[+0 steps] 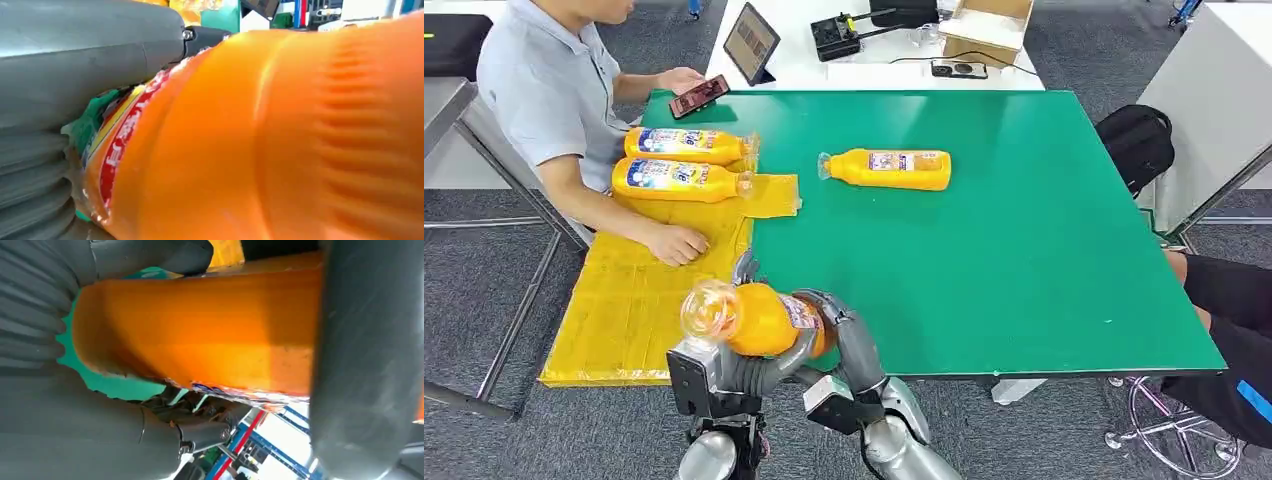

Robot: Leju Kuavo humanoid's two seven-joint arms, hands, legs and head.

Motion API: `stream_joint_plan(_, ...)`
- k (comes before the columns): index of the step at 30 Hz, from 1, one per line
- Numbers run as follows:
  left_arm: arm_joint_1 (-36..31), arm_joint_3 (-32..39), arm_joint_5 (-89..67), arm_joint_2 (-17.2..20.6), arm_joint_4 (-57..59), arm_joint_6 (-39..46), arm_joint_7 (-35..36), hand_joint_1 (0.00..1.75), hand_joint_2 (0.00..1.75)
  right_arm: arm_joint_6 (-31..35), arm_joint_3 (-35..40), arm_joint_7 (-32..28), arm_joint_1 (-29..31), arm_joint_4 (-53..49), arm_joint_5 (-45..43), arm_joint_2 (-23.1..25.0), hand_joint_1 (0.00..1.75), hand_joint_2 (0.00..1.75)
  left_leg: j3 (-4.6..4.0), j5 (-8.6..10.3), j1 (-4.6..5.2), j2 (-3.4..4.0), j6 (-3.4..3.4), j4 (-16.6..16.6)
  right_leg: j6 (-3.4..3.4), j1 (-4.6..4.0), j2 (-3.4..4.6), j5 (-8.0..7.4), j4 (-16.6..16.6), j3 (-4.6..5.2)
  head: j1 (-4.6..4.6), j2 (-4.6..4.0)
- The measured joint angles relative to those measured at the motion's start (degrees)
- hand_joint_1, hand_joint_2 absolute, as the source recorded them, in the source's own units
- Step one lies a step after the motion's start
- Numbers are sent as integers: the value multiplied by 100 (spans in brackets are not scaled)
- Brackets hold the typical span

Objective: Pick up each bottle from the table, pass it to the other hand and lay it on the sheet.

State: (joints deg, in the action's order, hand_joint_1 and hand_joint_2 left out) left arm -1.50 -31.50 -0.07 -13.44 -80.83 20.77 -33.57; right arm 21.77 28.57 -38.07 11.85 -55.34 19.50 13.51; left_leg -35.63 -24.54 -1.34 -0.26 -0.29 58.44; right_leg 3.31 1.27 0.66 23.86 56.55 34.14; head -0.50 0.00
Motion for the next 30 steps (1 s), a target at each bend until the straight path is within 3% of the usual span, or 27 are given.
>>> stream_joint_plan(1, -2, 0, 29, 0, 0, 9, 0, 164, 175, -13, 31, 0, 2, 33, -22, 20, 175, 175, -1, 0, 0, 1, 0, 0, 0, 0, 1, 0, 0, 0, 4, 0)
stream_joint_plan(3, -2, 2, 90, 0, 2, 9, -9, 175, 175, -33, 50, 0, 16, 83, -68, 43, 175, 175, -1, 0, 1, 1, 0, 0, 0, 1, 1, 0, 0, 2, 4, 0)
stream_joint_plan(7, -1, 15, 122, -4, 15, 92, -124, 175, 175, -81, 137, 0, 62, 164, -77, 59, 175, 175, -2, -1, 2, 1, 1, 0, 0, 2, 1, 0, 0, 1, 4, 0)
stream_joint_plan(9, -1, 26, 131, -4, 15, 83, -135, 175, 175, -83, 162, 0, 87, 190, -63, 63, 93, 175, -2, -1, 2, 1, 1, 0, 0, 2, 1, 0, 0, 2, 4, 0)
stream_joint_plan(10, -1, 26, 142, -4, 15, 63, -133, 175, 175, -81, 168, 0, 94, 203, -61, 63, 0, 175, -2, -1, 2, 1, 1, 0, 0, 2, 1, 0, 0, 1, 4, 0)
stream_joint_plan(11, 1, 28, 153, -4, 15, 30, -127, 175, 175, -81, 179, 0, 96, 212, -63, 63, 0, 0, -2, -1, 1, 1, 0, 0, 0, 1, 1, 0, 0, 1, 2, 0)
stream_joint_plan(18, -12, 68, 439, -2, -9, -418, 33, 175, 175, -101, 282, 0, 18, 225, -85, 41, 0, 0, -3, 0, 1, 1, 0, 0, 0, 1, 1, 0, 0, 1, 2, 0)
stream_joint_plan(30, -10, 90, 470, 0, -9, -453, 52, 175, 175, -100, 295, 0, -8, 225, -94, 37, 0, 0, -2, 0, 1, 1, 0, 0, 0, 1, 1, 0, 0, 2, 2, 0)
